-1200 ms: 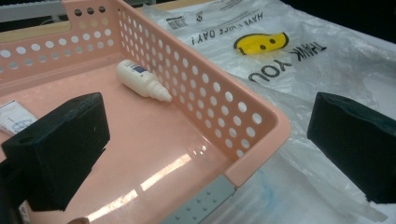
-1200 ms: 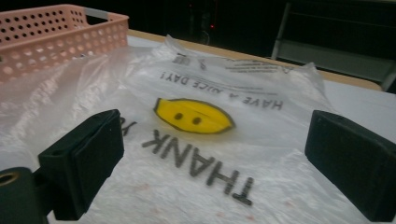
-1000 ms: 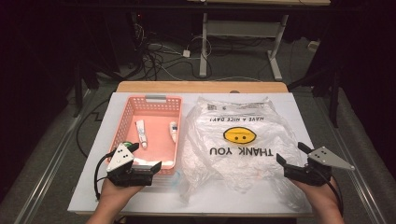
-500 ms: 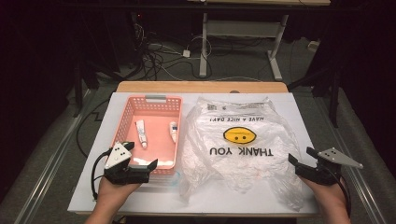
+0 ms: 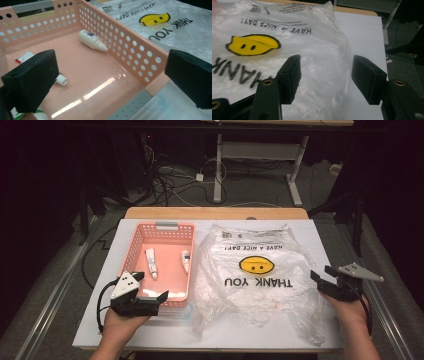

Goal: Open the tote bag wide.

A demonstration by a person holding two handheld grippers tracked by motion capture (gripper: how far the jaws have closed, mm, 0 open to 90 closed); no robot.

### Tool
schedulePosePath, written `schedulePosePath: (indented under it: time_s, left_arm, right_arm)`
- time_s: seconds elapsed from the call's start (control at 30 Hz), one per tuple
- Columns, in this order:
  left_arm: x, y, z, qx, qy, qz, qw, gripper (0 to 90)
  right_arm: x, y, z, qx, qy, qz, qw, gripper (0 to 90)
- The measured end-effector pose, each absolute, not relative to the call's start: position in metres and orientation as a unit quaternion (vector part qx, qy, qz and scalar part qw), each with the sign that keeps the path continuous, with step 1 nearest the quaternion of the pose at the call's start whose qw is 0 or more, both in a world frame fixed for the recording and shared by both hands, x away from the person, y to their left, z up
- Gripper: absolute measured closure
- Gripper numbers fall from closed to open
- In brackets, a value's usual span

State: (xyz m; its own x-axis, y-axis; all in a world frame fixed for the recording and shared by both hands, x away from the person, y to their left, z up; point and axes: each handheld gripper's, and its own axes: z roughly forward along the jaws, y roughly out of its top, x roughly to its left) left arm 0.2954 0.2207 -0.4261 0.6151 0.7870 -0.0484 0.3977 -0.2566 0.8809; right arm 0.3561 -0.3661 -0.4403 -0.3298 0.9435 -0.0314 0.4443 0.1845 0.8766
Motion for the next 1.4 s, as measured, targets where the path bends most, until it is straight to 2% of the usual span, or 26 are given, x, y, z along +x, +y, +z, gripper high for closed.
schedulePosePath:
  time_s: [0.17, 0.23, 0.5, 0.57, 0.7, 0.77, 0.8, 1.07, 1.4]
  left_arm:
    - [0.294, 0.219, -0.425, 0.767, 0.386, 0.184, 0.479, 0.0]
    - [0.293, 0.218, -0.425, 0.762, 0.381, 0.190, 0.489, 0.0]
    - [0.291, 0.212, -0.426, 0.764, 0.366, 0.197, 0.493, 0.0]
    - [0.290, 0.210, -0.426, 0.764, 0.362, 0.196, 0.497, 0.0]
    - [0.289, 0.206, -0.427, 0.771, 0.352, 0.196, 0.493, 0.0]
    - [0.289, 0.204, -0.427, 0.775, 0.347, 0.195, 0.490, 0.0]
    - [0.289, 0.203, -0.428, 0.778, 0.345, 0.195, 0.489, 0.0]
    - [0.288, 0.201, -0.427, 0.777, 0.340, 0.191, 0.494, 0.0]
    - [0.287, 0.197, -0.426, 0.778, 0.330, 0.191, 0.499, 0.0]
  right_arm:
    - [0.392, -0.373, -0.438, 0.509, 0.707, 0.388, 0.300, 45.3]
    - [0.404, -0.377, -0.438, 0.518, 0.706, 0.386, 0.290, 46.5]
    - [0.449, -0.383, -0.455, 0.550, 0.717, 0.357, 0.236, 49.2]
    - [0.455, -0.382, -0.460, 0.548, 0.723, 0.352, 0.229, 53.3]
    - [0.461, -0.381, -0.469, 0.546, 0.737, 0.337, 0.211, 67.9]
    - [0.459, -0.382, -0.469, 0.542, 0.740, 0.335, 0.216, 87.3]
    - [0.458, -0.382, -0.469, 0.539, 0.743, 0.334, 0.215, 90.0]
    - [0.424, -0.400, -0.463, 0.555, 0.724, 0.327, 0.247, 90.0]
    - [0.332, -0.428, -0.459, 0.554, 0.707, 0.338, 0.282, 90.0]
